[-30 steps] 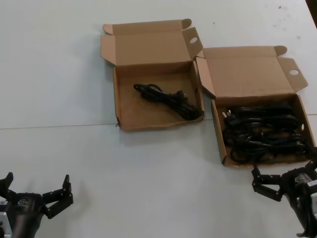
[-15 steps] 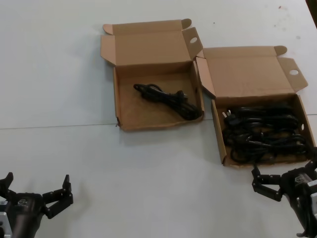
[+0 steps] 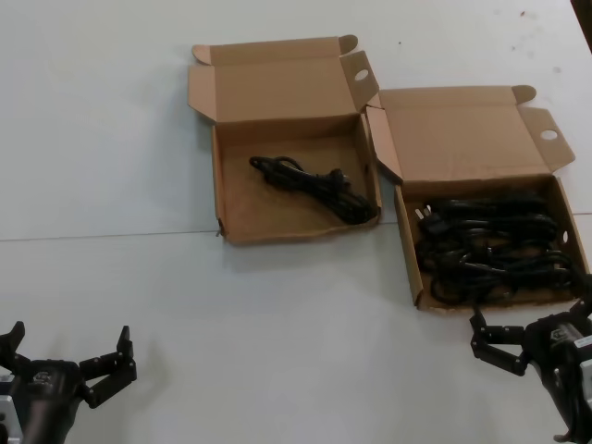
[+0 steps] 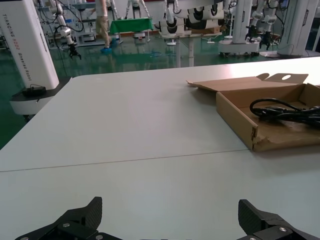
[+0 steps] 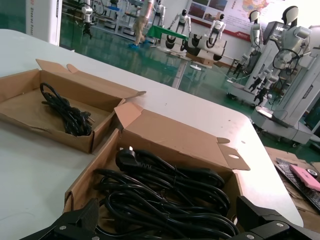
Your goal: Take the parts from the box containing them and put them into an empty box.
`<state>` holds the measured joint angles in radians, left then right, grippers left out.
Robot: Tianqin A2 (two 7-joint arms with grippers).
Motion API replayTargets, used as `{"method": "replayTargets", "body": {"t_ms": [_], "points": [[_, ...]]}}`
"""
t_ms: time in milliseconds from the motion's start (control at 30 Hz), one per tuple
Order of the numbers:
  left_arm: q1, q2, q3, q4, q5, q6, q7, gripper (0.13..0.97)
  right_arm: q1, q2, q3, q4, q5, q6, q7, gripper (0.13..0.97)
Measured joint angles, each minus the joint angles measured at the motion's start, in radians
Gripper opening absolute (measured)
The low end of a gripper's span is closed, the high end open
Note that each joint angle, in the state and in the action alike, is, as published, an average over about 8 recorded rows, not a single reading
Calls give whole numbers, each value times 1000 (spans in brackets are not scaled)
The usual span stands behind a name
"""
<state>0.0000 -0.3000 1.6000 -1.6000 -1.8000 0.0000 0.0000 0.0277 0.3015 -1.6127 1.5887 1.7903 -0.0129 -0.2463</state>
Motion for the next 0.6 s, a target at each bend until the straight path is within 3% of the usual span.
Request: {"method": "replayTargets", "body": {"t_ms": [600], "points": [[0, 0, 0, 0, 0, 0, 0, 966, 0, 0, 0, 0, 0, 0, 0, 966]]}}
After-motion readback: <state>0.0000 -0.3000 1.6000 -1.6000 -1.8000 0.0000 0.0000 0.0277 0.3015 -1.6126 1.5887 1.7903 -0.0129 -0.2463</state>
